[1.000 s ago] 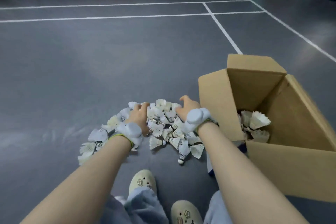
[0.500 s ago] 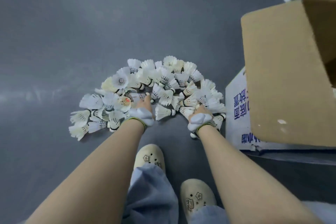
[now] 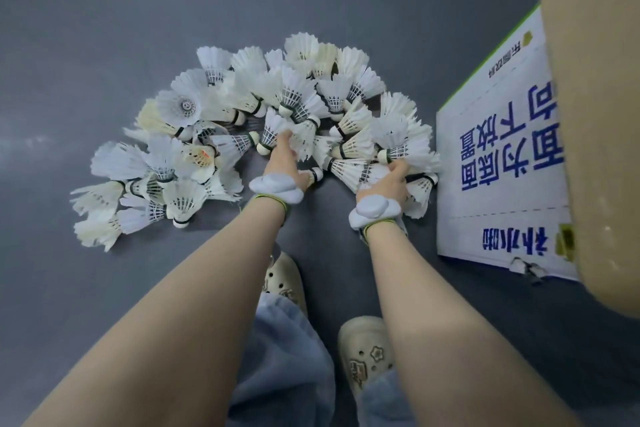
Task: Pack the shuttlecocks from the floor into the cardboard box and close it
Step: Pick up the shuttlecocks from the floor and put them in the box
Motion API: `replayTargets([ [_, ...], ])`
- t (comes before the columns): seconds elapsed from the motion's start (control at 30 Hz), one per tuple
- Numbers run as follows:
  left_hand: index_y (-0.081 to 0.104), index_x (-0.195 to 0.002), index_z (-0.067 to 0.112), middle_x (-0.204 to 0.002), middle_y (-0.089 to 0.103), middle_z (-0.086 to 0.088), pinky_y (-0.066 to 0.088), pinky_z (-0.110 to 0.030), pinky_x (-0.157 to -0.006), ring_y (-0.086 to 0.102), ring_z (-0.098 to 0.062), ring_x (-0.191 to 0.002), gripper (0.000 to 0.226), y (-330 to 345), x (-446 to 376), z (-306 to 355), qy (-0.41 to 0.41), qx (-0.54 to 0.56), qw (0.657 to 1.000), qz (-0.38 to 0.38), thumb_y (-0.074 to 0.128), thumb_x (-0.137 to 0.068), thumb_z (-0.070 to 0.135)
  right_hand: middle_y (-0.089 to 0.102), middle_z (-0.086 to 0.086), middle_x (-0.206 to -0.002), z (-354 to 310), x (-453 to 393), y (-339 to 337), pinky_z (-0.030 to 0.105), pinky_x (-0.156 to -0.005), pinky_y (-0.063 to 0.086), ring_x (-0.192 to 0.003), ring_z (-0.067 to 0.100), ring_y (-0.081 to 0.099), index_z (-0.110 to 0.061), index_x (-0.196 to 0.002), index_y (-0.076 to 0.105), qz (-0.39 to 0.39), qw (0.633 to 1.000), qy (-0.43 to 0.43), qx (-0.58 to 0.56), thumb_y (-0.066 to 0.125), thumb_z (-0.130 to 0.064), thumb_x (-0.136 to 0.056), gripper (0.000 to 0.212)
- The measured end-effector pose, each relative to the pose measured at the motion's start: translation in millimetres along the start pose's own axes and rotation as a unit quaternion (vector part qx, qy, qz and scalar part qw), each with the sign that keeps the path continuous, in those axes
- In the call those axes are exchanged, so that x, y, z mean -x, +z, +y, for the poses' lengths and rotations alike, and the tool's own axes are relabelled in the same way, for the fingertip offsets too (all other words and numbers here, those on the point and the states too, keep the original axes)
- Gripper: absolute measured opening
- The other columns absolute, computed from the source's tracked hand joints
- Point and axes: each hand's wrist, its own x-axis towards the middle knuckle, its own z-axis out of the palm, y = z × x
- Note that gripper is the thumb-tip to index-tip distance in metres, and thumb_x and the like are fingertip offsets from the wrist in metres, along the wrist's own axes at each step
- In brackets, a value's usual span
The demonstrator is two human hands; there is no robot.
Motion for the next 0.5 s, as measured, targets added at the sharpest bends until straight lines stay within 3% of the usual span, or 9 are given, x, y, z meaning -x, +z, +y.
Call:
replayTargets([
  [0.07,0.023,-0.138,0.016,-0.133,0.045,-0.007,0.033,-0.025,-0.092,0.047,-0.015,-0.104,0.064,4.2,-2.3,-0.3,0.007,0.037,0.999,0.013,0.053,-0.082,0.003,0.055,0.011,-0.129,2.7,-0.2,0.1,0.028,-0.077,0.039,-0.113,0.033,0.055,-0.02,-0.134,0.032,-0.019,0.999,-0.024,-0.01,0.058,0.001,-0.079,0.064],
  [0.13,0.032,-0.127,0.024,-0.129,0.048,0.0,0.038,-0.028,-0.096,0.048,-0.012,-0.102,0.056,7.8,-3.8,-2.6,0.018,0.054,0.998,0.017,0.052,-0.079,0.003,0.053,0.006,-0.132,1.9,0.6,-0.3,0.028,-0.082,0.043,-0.113,0.03,0.055,-0.026,-0.139,0.03,-0.062,0.996,-0.061,-0.023,0.056,0.005,-0.078,0.074],
  [0.2,0.038,-0.114,0.034,-0.115,0.052,0.005,0.043,-0.031,-0.088,0.055,-0.014,-0.096,0.046,9.9,-2.5,-5.4,0.029,0.067,0.997,0.007,0.055,-0.078,0.01,0.053,0.005,-0.13,0.2,1.4,-0.7,0.03,-0.086,0.047,-0.112,0.03,0.056,-0.03,-0.14,0.03,-0.104,0.991,-0.078,-0.029,0.053,0.008,-0.077,0.077],
  [0.27,0.044,-0.114,0.032,-0.107,0.056,-0.001,0.042,-0.028,-0.072,0.058,-0.023,-0.085,0.041,12.5,-0.2,-6.3,0.04,0.078,0.996,-0.003,0.057,-0.08,0.015,0.053,0.008,-0.131,-1.3,1.7,-1.4,0.03,-0.09,0.046,-0.115,0.031,0.054,-0.028,-0.141,0.033,-0.137,0.987,-0.082,-0.019,0.052,0.007,-0.079,0.073],
  [0.37,0.048,-0.111,0.031,-0.106,0.062,-0.017,0.047,-0.034,-0.066,0.059,-0.035,-0.077,0.04,16.7,2.7,-3.7,0.043,0.12,0.992,0.001,0.051,-0.076,0.012,0.048,0.012,-0.136,-1.9,1.9,-2.4,0.04,-0.098,0.048,-0.12,0.033,0.051,-0.024,-0.14,0.037,-0.155,0.985,-0.072,-0.027,0.051,0.007,-0.08,0.069],
  [0.43,0.049,-0.096,0.038,-0.082,0.062,-0.005,0.044,-0.033,-0.058,0.049,-0.023,-0.054,0.037,18.7,2.8,-2.6,0.037,0.158,0.987,0.019,0.046,-0.07,0.013,0.048,0.013,-0.137,-2.5,3.2,-3.3,0.044,-0.098,0.048,-0.121,0.035,0.051,-0.023,-0.14,0.037,-0.152,0.985,-0.071,-0.029,0.051,0.006,-0.081,0.068],
  [0.47,0.05,-0.093,0.041,-0.084,0.062,-0.001,0.041,-0.03,-0.057,0.046,-0.017,-0.051,0.039,19.6,2.1,-2.7,0.042,0.171,0.984,0.014,0.044,-0.07,0.01,0.049,0.013,-0.136,-2.7,3.6,-3.6,0.044,-0.098,0.048,-0.121,0.035,0.051,-0.022,-0.141,0.037,-0.152,0.985,-0.071,-0.028,0.051,0.006,-0.081,0.068],
  [0.5,0.052,-0.096,0.045,-0.102,0.063,0.0,0.043,-0.027,-0.061,0.051,-0.013,-0.058,0.046,20.9,0.3,-3.4,0.054,0.172,0.984,-0.004,0.045,-0.072,0.007,0.05,0.013,-0.135,-2.8,3.5,-3.1,0.043,-0.099,0.048,-0.121,0.035,0.051,-0.022,-0.141,0.037,-0.153,0.985,-0.073,-0.029,0.051,0.005,-0.081,0.068],
])
